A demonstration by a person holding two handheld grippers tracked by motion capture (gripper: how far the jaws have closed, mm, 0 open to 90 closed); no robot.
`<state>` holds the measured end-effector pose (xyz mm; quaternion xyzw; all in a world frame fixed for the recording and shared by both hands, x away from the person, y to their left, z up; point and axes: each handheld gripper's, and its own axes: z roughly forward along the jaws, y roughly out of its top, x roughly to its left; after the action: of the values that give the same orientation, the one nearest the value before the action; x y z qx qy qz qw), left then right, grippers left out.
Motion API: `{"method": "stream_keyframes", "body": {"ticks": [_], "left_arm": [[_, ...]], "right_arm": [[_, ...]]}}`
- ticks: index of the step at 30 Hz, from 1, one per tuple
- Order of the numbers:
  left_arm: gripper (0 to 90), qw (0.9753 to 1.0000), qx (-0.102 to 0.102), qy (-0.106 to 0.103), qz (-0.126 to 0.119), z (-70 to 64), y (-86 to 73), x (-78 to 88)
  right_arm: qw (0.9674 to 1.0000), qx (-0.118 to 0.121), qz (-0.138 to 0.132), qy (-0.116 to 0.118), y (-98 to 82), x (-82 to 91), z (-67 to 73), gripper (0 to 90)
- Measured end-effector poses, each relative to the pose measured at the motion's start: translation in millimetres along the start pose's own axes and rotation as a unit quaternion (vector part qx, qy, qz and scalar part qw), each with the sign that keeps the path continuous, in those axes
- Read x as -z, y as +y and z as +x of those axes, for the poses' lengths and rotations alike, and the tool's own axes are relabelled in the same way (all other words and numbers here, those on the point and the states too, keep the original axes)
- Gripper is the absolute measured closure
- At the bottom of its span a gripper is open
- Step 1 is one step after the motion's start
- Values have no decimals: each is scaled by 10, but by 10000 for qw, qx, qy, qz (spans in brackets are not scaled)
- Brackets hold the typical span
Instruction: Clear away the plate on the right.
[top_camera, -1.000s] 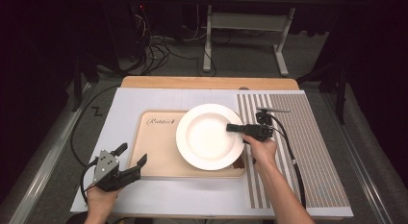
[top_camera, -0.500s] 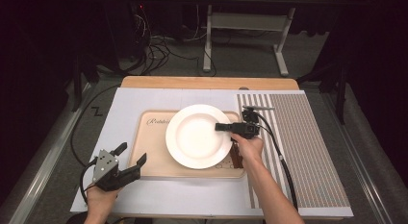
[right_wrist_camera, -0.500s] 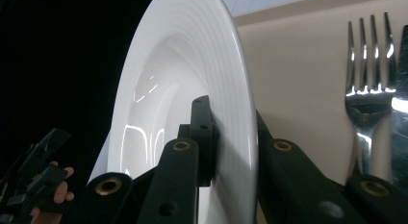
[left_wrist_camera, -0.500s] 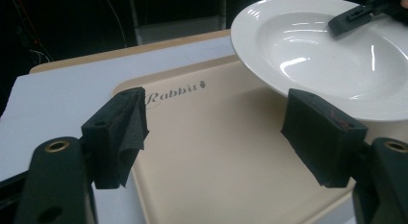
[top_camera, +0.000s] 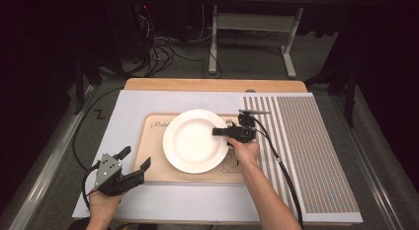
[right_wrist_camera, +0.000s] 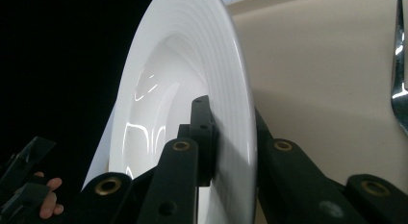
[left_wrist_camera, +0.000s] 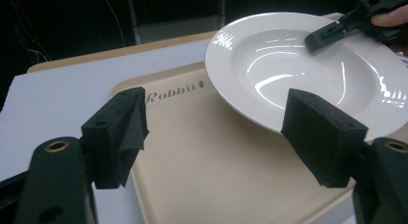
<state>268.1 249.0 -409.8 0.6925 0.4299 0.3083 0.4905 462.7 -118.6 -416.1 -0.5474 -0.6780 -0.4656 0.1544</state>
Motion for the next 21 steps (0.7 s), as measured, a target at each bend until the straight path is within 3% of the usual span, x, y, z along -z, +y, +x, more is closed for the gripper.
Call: {"method": "stream_keyframes", "body": {"ticks": [21], "left_arm": [[245, 10000, 34, 26, 25, 9, -2, -11]], "right_arm": [[9997, -60, 172, -145, -43, -153, -78, 832]]}}
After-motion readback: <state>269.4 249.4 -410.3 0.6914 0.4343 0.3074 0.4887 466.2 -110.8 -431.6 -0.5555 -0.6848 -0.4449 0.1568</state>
